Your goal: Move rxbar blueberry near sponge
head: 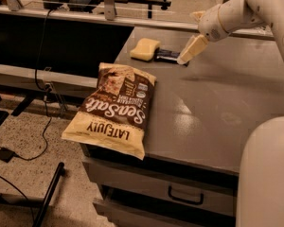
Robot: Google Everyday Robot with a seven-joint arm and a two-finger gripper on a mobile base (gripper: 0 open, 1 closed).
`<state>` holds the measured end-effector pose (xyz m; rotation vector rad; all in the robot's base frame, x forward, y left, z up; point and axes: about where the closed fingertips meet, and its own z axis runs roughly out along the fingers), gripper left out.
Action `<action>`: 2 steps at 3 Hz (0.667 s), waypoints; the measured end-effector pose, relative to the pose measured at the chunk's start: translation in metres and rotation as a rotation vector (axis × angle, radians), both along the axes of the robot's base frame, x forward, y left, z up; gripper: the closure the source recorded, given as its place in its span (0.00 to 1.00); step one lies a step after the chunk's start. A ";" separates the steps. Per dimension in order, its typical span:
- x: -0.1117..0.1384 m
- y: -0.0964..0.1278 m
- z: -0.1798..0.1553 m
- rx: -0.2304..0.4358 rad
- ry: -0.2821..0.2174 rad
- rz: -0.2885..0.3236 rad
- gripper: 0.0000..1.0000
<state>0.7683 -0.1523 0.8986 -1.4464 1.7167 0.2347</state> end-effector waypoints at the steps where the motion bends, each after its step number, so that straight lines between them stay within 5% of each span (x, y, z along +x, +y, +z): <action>1: 0.002 -0.031 0.017 -0.138 -0.045 -0.038 0.00; 2: 0.002 -0.031 0.017 -0.138 -0.045 -0.038 0.00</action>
Offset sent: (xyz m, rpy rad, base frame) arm 0.0011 -0.0230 0.0164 -0.1098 -0.0401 -0.0257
